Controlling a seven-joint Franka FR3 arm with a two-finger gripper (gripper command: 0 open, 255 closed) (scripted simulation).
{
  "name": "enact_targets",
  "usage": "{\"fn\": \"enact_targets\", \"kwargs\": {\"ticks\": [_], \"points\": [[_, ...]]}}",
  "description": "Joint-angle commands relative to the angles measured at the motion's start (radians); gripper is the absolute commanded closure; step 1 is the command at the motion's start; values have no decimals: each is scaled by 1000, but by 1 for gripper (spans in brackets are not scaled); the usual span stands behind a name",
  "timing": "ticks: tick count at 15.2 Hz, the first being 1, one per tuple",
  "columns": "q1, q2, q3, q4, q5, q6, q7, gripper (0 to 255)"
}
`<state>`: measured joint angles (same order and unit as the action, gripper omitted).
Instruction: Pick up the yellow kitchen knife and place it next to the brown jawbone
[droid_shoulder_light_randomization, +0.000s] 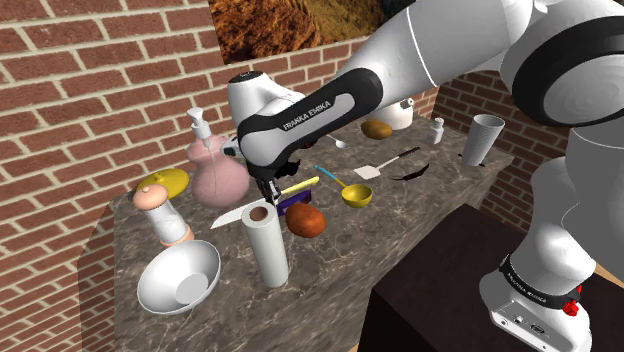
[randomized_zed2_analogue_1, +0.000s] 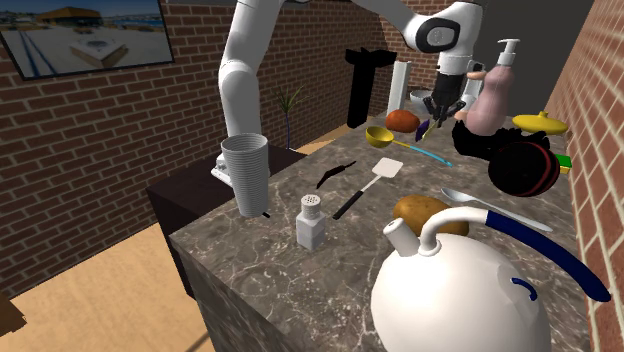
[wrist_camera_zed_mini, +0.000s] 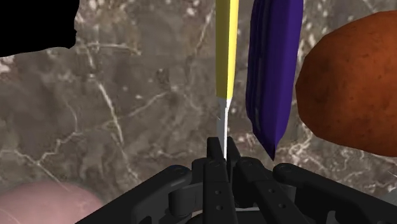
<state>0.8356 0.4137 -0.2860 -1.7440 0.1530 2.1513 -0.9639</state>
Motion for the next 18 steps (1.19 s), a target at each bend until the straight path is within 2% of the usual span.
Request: {"fn": "enact_targets", "kwargs": {"ticks": [1, 8, 9, 14, 18], "points": [[0, 6, 1, -5, 3, 11, -1, 255], [0, 6, 1, -5, 3, 11, -1, 255], [0, 6, 1, -5, 3, 11, -1, 0], [0, 6, 1, -5, 3, 11, -1, 0], [4, -48, -9, 49, -19, -94, 12, 0]]}}
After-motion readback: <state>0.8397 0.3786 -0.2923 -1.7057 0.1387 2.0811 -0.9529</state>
